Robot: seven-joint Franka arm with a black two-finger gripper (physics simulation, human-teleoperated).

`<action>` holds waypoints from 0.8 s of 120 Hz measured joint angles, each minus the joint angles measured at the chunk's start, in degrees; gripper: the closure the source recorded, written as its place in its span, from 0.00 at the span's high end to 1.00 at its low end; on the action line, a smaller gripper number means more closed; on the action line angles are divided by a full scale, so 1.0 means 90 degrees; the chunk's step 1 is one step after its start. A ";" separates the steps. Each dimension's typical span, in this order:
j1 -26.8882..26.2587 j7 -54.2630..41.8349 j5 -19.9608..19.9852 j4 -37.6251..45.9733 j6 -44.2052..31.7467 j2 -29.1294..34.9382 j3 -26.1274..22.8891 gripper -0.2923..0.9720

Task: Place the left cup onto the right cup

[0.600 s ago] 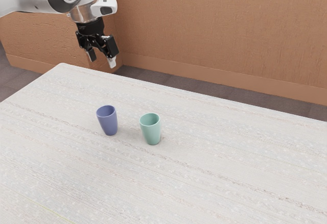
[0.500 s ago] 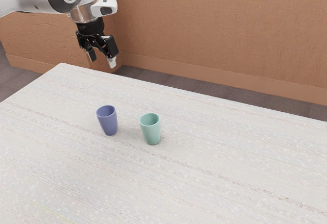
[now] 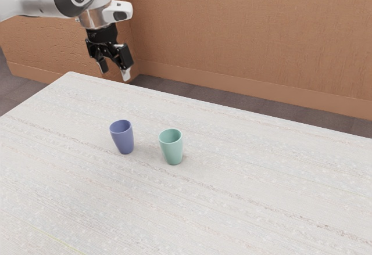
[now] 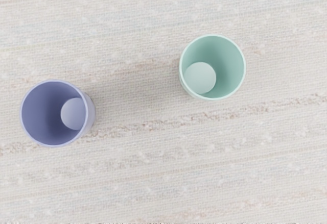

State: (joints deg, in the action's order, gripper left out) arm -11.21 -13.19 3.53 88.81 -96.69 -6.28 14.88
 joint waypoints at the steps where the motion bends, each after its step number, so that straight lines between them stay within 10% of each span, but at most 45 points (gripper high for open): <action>1: 0.0007 0.0000 0.0000 0.0009 0.0002 0.0003 0.0001 0.77; 96: 0.0506 -0.0347 -0.0054 0.0449 -0.0611 -0.0821 0.0017 0.77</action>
State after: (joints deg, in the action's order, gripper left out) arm -6.65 -16.32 3.04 92.85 -102.19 -13.67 15.03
